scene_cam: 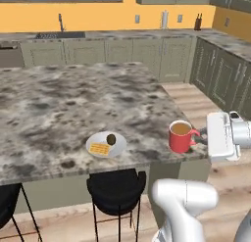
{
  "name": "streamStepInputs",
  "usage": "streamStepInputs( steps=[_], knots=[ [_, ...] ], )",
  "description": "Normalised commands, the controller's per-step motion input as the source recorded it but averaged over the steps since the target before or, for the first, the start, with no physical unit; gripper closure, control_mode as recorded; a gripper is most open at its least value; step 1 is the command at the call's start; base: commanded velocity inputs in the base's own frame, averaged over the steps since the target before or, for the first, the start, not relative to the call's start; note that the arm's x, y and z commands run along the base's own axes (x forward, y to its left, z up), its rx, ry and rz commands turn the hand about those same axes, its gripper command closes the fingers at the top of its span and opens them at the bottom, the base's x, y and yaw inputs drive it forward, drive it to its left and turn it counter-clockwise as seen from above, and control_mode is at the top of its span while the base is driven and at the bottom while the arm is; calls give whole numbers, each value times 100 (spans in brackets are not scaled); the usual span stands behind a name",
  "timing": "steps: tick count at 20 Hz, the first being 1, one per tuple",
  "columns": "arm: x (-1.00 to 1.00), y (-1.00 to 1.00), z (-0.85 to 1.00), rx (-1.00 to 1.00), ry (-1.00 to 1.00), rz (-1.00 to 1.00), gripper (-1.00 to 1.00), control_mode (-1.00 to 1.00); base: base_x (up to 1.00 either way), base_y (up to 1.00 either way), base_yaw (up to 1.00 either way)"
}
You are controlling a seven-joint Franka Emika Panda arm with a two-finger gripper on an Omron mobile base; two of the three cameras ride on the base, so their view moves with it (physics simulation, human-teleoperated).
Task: Pick up the brewed coffee from the coffee machine and place it next to the breakfast plate on the dining counter.
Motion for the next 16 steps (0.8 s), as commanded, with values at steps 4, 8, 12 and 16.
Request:
streamStepInputs(
  steps=[4, 8, 12, 16],
  knots=[
    [0, 0, 0, 0, 0, 0, 100, 100, 49, -64, 58],
    [11, -15, -15, 1, 0, 11, 100, -100, 5, -23, 42],
    [93, -59, -36, 7, 0, 34, 100, -100, 0, 0, 0],
    [100, -41, -61, 0, 7, 20, 100, -100, 0, 0, 0]
  ],
)
